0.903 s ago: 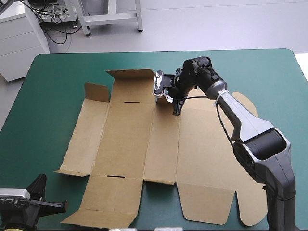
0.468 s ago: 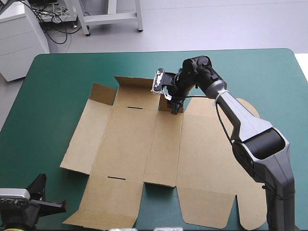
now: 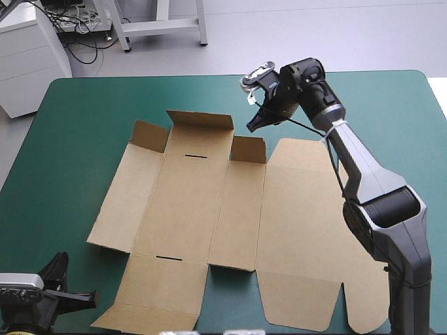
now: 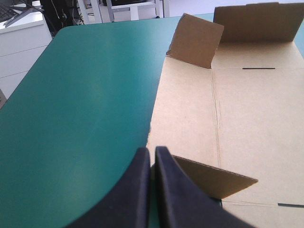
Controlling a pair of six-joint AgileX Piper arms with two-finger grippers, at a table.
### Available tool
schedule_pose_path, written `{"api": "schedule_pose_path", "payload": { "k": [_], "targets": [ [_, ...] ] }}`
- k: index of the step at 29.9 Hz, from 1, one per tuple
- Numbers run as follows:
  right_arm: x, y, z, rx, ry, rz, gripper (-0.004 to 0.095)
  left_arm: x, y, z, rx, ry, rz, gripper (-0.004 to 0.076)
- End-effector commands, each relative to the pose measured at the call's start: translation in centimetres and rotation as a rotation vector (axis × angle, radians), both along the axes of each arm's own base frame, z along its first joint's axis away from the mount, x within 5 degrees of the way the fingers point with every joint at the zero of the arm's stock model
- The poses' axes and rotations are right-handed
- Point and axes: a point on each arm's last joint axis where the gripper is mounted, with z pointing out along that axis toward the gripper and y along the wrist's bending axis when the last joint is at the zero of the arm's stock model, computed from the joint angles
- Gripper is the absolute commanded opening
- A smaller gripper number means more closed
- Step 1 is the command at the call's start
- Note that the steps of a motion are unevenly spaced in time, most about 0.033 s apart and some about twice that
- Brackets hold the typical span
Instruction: Fold the box
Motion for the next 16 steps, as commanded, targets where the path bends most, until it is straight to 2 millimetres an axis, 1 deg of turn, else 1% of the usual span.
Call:
{"api": "schedule_pose_path", "payload": {
  "k": [1, 2, 4, 7, 8, 10, 11, 13, 16],
  "targets": [
    [-1.1, -1.9, 4.2, 0.134, -0.049, -0.068, -0.0003, -0.4, -0.1, 1.4, -0.019, -0.119, -0.003, 0.0095],
    [-1.2, -2.2, 4.5, 0.151, -0.05, -0.078, -0.0002, -0.4, -0.1, 1.4, -0.019, -0.119, -0.003, 0.0125],
    [-1.4, -2.9, 5.2, 0.176, -0.057, -0.107, -0.0002, -0.4, -0.1, 1.4, -0.019, -0.119, -0.003, 0.0216],
    [-1.8, -3.8, 6.3, 0.201, -0.074, -0.14, -0.0002, -0.4, -0.1, 1.4, -0.019, -0.119, -0.003, 0.0377],
    [-2.1, -4.1, 6.9, 0.205, -0.086, -0.145, -0.0003, -0.4, -0.1, 1.4, -0.019, -0.119, -0.003, 0.0448],
    [-2.7, -4.4, 7.5, 0.212, -0.094, -0.149, -0.0004, -0.4, -0.1, 1.4, -0.019, -0.119, -0.003, 0.053],
    [-3.0, -4.6, 7.7, 0.213, -0.094, -0.158, -0.0004, -0.4, 0.0, 1.4, -0.019, -0.12, -0.003, 0.0554],
    [-3.8, -5.0, 8.0, 0.21, -0.089, -0.165, -0.0004, -0.4, 0.0, 1.4, -0.019, -0.12, -0.003, 0.056],
    [-5.1, -6.0, 7.5, 0.172, -0.058, -0.183, -0.0004, -0.4, 0.0, 1.4, -0.018, -0.12, -0.002, 0.056]
  ]
}}
